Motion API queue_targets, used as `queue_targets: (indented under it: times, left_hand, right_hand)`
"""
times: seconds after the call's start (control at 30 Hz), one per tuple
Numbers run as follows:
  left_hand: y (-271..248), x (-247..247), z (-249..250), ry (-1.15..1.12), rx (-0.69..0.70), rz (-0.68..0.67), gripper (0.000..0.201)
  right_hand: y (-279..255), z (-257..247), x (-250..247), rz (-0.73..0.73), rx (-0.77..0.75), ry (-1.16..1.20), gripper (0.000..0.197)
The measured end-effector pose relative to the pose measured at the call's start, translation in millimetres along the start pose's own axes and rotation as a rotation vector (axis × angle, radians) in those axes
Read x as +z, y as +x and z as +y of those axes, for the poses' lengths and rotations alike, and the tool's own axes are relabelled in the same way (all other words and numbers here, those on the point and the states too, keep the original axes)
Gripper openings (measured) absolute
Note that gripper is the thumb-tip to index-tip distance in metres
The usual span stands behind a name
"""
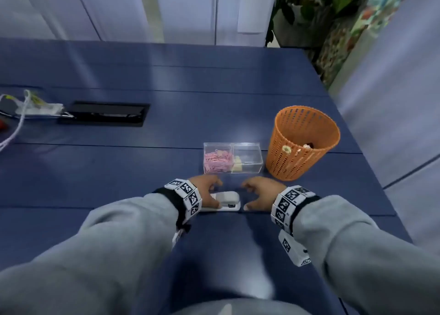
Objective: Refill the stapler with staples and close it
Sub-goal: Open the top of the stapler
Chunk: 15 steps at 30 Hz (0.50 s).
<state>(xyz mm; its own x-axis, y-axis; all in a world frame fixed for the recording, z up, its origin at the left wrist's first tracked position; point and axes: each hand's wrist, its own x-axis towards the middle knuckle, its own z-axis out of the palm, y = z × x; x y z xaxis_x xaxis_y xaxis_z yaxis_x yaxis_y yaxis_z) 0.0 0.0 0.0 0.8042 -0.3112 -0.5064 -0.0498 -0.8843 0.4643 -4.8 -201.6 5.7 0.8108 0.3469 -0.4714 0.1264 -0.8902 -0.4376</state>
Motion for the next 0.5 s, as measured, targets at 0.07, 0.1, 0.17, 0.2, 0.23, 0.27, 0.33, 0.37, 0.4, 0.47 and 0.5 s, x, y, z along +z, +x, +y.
queue_targets:
  times: [0.07,0.1,0.17,0.2,0.23,0.27,0.33,0.37,0.4,0.47,0.5]
  left_hand:
    - [5.7,5.2,2.8,0.059,0.005,-0.006,0.057]
    - [6.8,8.4,4.6,0.080,0.010,-0.022,0.053]
    - [11.1,13.0,7.1,0.099,0.018,-0.052,0.043]
    - [11.8,13.1,8.5,0.104,0.026,-0.062,0.038]
    - [12.8,12.6,9.7,0.106,0.032,-0.067,0.033]
    - [13.0,12.0,10.8,0.116,0.041,-0.061,0.029]
    - [11.9,11.6,12.6,0.105,0.036,-0.063,0.026]
    - [10.6,10.3,13.7,0.082,0.035,-0.053,0.025]
    - [8.9,7.9,14.2,0.055,0.036,-0.029,0.024]
    - [2.2,-1.0,14.0,-0.021,0.050,0.038,0.021]
    - [-3.3,-6.9,13.2,-0.066,0.056,0.073,0.023]
  right_hand:
    - [10.0,-3.0,5.2,-0.026,0.013,-0.012,0.064]
    - [13.8,-5.2,8.4,-0.046,0.013,-0.018,0.062]
    - [20.5,-10.3,12.6,-0.067,0.003,-0.033,0.052]
    - [22.6,-12.4,14.0,-0.072,0.001,-0.045,0.048]
    - [25.5,-12.9,15.3,-0.074,-0.007,-0.064,0.046]
    - [26.0,-14.3,16.1,-0.064,-0.012,-0.086,0.044]
    - [28.4,-13.5,21.2,-0.062,-0.005,-0.094,0.041]
    - [29.6,-12.2,23.1,-0.060,-0.009,-0.088,0.039]
    - [29.8,-11.3,24.3,-0.054,-0.014,-0.081,0.036]
    - [29.0,-9.5,26.6,-0.033,-0.019,-0.059,0.029]
    - [28.4,-8.5,28.0,-0.021,-0.024,-0.041,0.029]
